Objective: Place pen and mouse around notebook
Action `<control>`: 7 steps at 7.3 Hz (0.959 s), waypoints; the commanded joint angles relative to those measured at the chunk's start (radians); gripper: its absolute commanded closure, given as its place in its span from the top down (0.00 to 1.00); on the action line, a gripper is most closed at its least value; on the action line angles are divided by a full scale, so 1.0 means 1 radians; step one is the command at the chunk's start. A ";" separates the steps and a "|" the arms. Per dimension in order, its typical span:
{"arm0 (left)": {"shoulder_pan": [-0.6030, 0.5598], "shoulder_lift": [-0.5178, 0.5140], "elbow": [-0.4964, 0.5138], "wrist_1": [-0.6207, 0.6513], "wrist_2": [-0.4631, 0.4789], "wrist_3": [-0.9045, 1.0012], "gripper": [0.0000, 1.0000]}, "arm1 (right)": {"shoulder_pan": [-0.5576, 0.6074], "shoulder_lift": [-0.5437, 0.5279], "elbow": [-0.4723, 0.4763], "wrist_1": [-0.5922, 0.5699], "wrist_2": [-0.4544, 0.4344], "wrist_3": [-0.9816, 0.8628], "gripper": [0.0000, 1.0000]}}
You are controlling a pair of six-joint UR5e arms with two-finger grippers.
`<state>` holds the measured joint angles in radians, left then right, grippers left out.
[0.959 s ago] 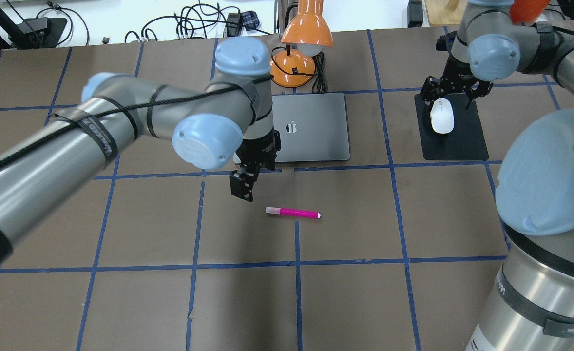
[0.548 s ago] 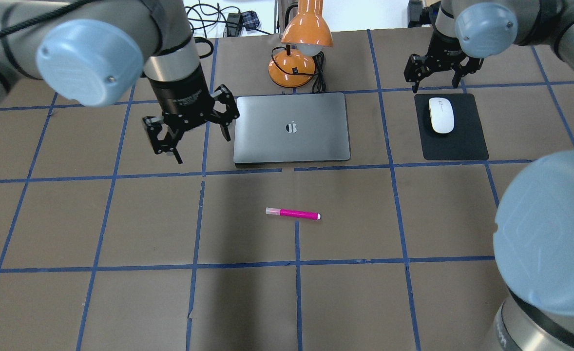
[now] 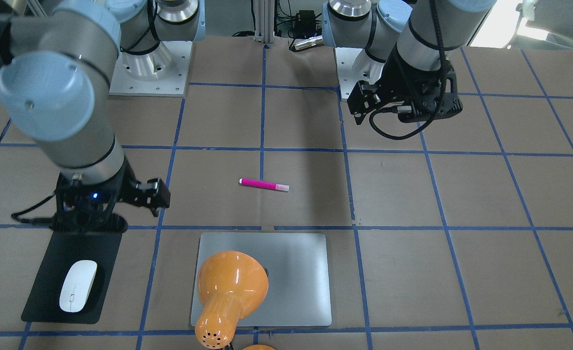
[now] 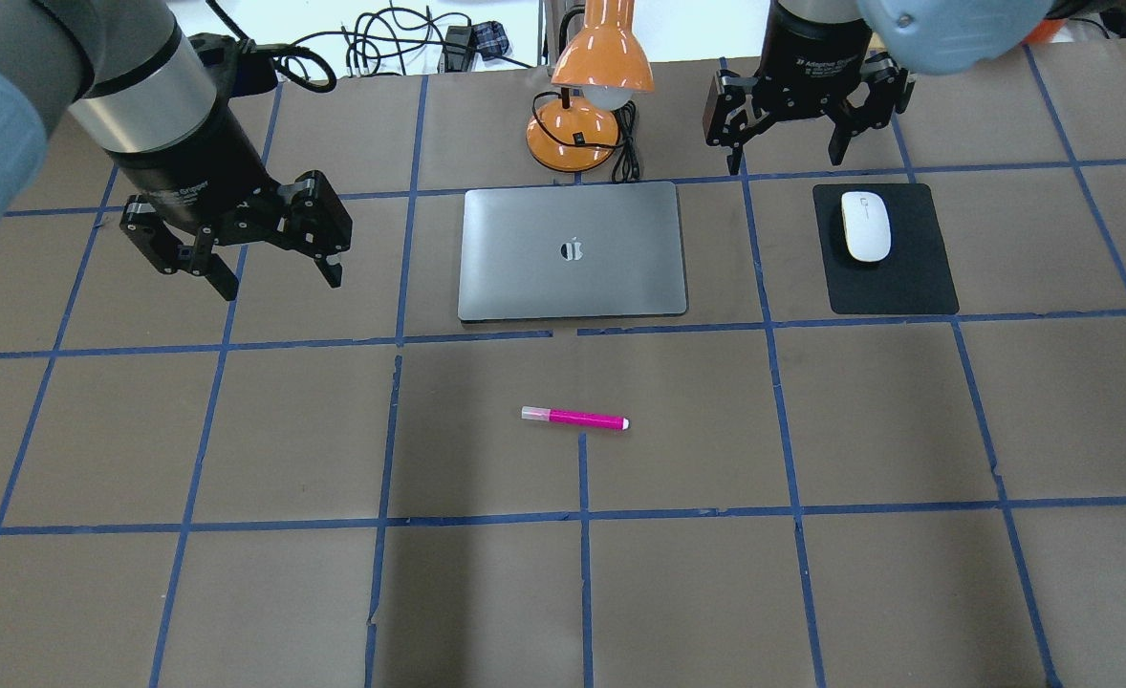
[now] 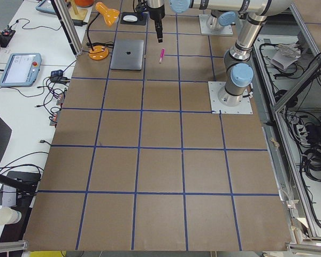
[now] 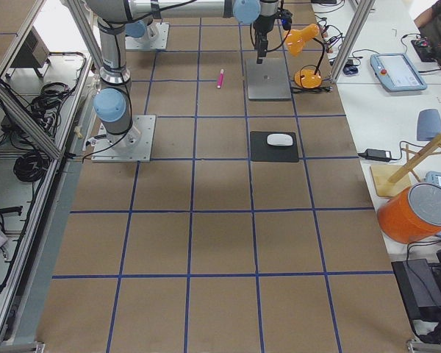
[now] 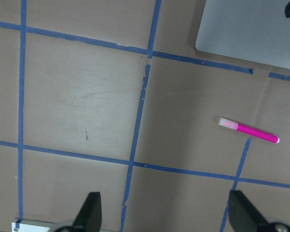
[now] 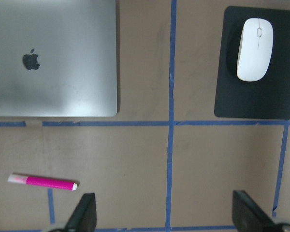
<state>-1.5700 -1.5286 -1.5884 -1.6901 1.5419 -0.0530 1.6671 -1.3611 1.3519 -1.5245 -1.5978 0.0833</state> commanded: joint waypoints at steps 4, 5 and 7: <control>0.007 0.019 -0.022 0.087 0.003 0.068 1.00 | -0.044 -0.046 0.053 0.017 0.028 0.012 1.00; 0.005 0.019 -0.022 0.087 0.003 0.067 1.00 | -0.052 -0.038 0.062 0.020 0.019 0.009 1.00; 0.007 0.019 -0.022 0.087 0.003 0.067 1.00 | -0.064 -0.052 0.133 0.027 -0.017 0.007 1.00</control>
<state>-1.5636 -1.5096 -1.6106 -1.6031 1.5447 0.0139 1.6121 -1.4072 1.4439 -1.4949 -1.5913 0.0927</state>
